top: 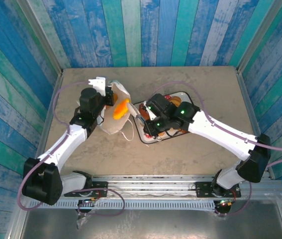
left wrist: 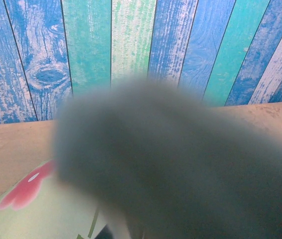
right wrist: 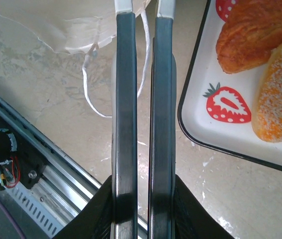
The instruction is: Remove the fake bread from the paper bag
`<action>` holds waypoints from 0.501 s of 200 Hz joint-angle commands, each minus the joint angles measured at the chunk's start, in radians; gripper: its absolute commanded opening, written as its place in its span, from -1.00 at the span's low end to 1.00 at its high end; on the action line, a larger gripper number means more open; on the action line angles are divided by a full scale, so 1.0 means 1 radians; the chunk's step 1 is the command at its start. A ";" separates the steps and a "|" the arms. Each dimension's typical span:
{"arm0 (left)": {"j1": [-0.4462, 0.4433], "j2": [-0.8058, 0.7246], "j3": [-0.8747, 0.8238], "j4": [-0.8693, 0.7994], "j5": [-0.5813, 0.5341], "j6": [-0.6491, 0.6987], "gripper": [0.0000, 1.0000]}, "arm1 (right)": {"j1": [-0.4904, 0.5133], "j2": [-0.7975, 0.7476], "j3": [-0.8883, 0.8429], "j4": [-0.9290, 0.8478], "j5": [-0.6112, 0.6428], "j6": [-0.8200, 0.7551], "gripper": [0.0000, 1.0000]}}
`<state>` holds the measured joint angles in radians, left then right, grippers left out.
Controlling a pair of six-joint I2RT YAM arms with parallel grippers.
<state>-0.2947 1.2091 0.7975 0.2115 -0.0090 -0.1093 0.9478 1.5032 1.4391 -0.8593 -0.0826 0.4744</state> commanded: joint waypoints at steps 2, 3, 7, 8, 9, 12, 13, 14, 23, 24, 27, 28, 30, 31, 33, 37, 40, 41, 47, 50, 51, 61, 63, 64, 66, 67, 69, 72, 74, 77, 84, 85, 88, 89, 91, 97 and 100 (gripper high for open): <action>0.000 0.022 0.033 0.009 0.006 -0.009 -1.00 | 0.000 -0.078 -0.014 -0.001 0.035 0.014 -0.99; 0.000 0.022 0.033 0.009 0.006 -0.009 -1.00 | -0.001 -0.080 -0.016 -0.003 0.036 0.014 -0.99; 0.000 0.023 0.031 0.008 0.006 -0.009 -1.00 | 0.000 -0.091 -0.019 -0.004 0.040 0.017 -0.99; 0.000 0.022 0.032 0.007 0.006 -0.008 -1.00 | 0.000 -0.094 -0.020 -0.004 0.041 0.018 -0.99; 0.000 0.022 0.033 0.007 0.005 -0.008 -1.00 | 0.000 -0.097 -0.021 -0.004 0.042 0.019 -0.99; -0.001 0.023 0.032 0.006 0.005 -0.008 -1.00 | 0.000 -0.105 -0.024 -0.006 0.046 0.022 -0.99; 0.000 0.023 0.032 0.006 0.005 -0.008 -1.00 | 0.000 -0.107 -0.025 -0.006 0.047 0.023 -0.99; 0.000 0.021 0.032 0.006 0.005 -0.007 -1.00 | -0.001 -0.109 -0.025 -0.007 0.047 0.024 -0.99; 0.000 0.020 0.031 0.004 0.004 -0.005 -1.00 | -0.001 -0.137 -0.034 -0.010 0.062 0.032 -0.99; 0.000 0.020 0.031 0.005 0.004 -0.005 -1.00 | 0.000 -0.140 -0.036 -0.011 0.064 0.033 -0.99; 0.000 0.020 0.030 0.005 0.004 -0.004 -1.00 | -0.001 -0.150 -0.038 -0.013 0.069 0.036 -0.99; 0.000 0.019 0.029 0.003 0.004 -0.003 -1.00 | -0.002 -0.152 -0.040 -0.013 0.070 0.036 -0.99; 0.000 0.018 0.030 0.004 0.003 -0.003 -1.00 | -0.001 -0.159 -0.043 -0.012 0.075 0.038 -0.99; 0.000 0.018 0.030 0.003 0.003 -0.003 -1.00 | -0.002 -0.162 -0.044 -0.012 0.077 0.040 -0.99; 0.000 0.018 0.030 0.002 0.002 -0.003 -1.00 | -0.002 -0.168 -0.046 -0.012 0.081 0.042 -0.99; 0.000 0.016 0.029 0.004 0.001 -0.003 -1.00 | -0.001 -0.181 -0.054 -0.012 0.088 0.046 -0.99; 0.000 0.017 0.028 0.005 0.001 -0.003 -0.99 | -0.003 -0.191 -0.056 -0.012 0.097 0.049 -0.99; 0.000 0.017 0.029 0.005 0.001 -0.003 -1.00 | -0.003 -0.193 -0.059 -0.012 0.100 0.050 -0.99; 0.000 0.015 0.027 0.005 0.000 -0.001 -1.00 | -0.005 -0.214 -0.071 -0.013 0.117 0.059 -0.99; 0.000 0.014 0.027 0.006 0.002 -0.001 -1.00 | -0.007 -0.223 -0.077 -0.012 0.126 0.062 -0.99; 0.000 0.014 0.027 0.006 0.002 -0.001 -1.00 | -0.007 -0.227 -0.079 -0.012 0.129 0.063 -0.99; 0.000 0.012 0.025 0.006 0.003 -0.002 -1.00 | -0.017 -0.255 -0.099 -0.016 0.153 0.073 -0.99; 0.000 0.012 0.025 0.005 0.004 -0.002 -1.00 | -0.021 -0.261 -0.104 -0.016 0.155 0.076 -0.99; 0.000 0.012 0.026 0.006 0.004 -0.002 -1.00 | -0.023 -0.263 -0.106 -0.016 0.156 0.077 -0.99; 0.000 0.011 0.025 0.006 0.005 -0.002 -1.00 | -0.028 -0.269 -0.111 -0.017 0.159 0.080 -0.99; 0.000 0.011 0.025 0.006 0.005 -0.001 -1.00 | -0.030 -0.271 -0.112 -0.017 0.160 0.080 -0.99; 0.001 0.010 0.025 0.006 0.007 -0.001 -1.00 | -0.035 -0.275 -0.116 -0.019 0.161 0.083 -0.99; 0.000 0.008 0.025 0.006 0.009 -0.001 -0.99 | -0.043 -0.283 -0.121 -0.019 0.161 0.086 -0.99; 0.000 0.008 0.025 0.006 0.009 -0.001 -1.00 | -0.049 -0.287 -0.126 -0.022 0.162 0.088 -0.99; 0.000 0.007 0.025 0.006 0.010 -0.001 -1.00 | -0.058 -0.293 -0.133 -0.023 0.161 0.091 -0.99; 0.000 0.006 0.024 0.006 0.013 -0.001 -1.00 | -0.078 -0.306 -0.148 -0.026 0.161 0.098 -0.99; 0.000 0.006 0.024 0.006 0.014 -0.001 -1.00 | -0.080 -0.308 -0.150 -0.026 0.161 0.099 -0.99; 0.000 0.004 0.022 0.005 0.015 -0.001 -1.00 | -0.088 -0.313 -0.157 -0.026 0.161 0.101 -0.99; 0.000 0.004 0.022 0.006 0.015 -0.001 -1.00 | -0.091 -0.314 -0.159 -0.026 0.160 0.102 -0.99; 0.000 0.003 0.022 0.006 0.015 -0.002 -1.00 | -0.097 -0.318 -0.164 -0.027 0.160 0.104 -0.99; 0.000 0.001 0.021 0.005 0.017 -0.001 -1.00 | -0.115 -0.328 -0.177 -0.029 0.155 0.110 -0.99; -0.001 0.000 0.020 0.003 0.018 0.000 -1.00 | -0.124 -0.332 -0.184 -0.028 0.150 0.112 -0.99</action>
<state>-0.2947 1.2098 0.7979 0.2077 -0.0025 -0.1089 0.8810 1.2060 1.3014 -0.8825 0.0311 0.5465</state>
